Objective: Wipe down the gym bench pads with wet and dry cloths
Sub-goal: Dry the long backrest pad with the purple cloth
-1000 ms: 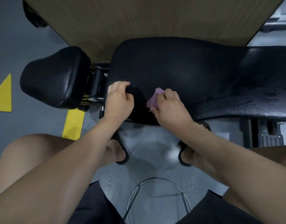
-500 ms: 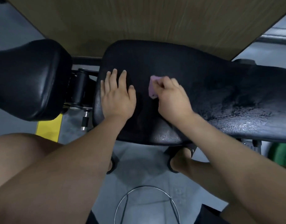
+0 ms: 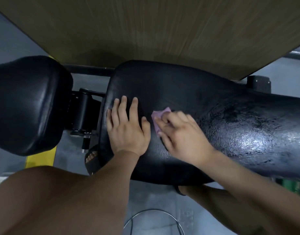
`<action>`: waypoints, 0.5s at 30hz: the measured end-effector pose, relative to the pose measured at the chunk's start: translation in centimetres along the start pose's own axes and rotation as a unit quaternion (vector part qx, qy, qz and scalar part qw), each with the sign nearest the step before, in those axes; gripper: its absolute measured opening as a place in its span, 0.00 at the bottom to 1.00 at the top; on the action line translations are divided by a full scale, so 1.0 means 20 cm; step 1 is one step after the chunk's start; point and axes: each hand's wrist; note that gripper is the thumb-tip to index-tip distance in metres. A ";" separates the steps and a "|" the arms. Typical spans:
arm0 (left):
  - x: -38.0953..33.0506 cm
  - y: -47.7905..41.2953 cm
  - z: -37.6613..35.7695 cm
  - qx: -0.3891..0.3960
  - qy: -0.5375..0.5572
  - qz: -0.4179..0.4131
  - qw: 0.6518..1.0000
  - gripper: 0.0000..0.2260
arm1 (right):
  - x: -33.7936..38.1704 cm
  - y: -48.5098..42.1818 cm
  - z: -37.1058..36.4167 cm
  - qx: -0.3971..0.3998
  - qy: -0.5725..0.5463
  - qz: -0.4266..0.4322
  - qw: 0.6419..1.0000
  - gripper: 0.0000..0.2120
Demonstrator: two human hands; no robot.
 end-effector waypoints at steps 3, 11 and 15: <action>-0.01 0.00 0.00 0.000 0.002 0.007 1.000 0.28 | -0.17 -0.11 0.02 -0.009 0.022 0.011 1.000 0.17; -0.01 0.01 0.01 -0.003 0.012 0.008 1.000 0.28 | -0.37 -0.49 0.00 -0.089 0.064 -0.134 0.985 0.15; -0.01 0.00 0.01 -0.005 0.013 0.010 1.000 0.28 | -0.35 -0.44 -0.03 -0.103 0.060 -0.118 0.986 0.23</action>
Point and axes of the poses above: each hand's wrist, its own y-axis away from the middle knuckle, its own z-axis out of the back of the hand, x = y × z, and after that the axes turned 12 degrees about z, right-handed
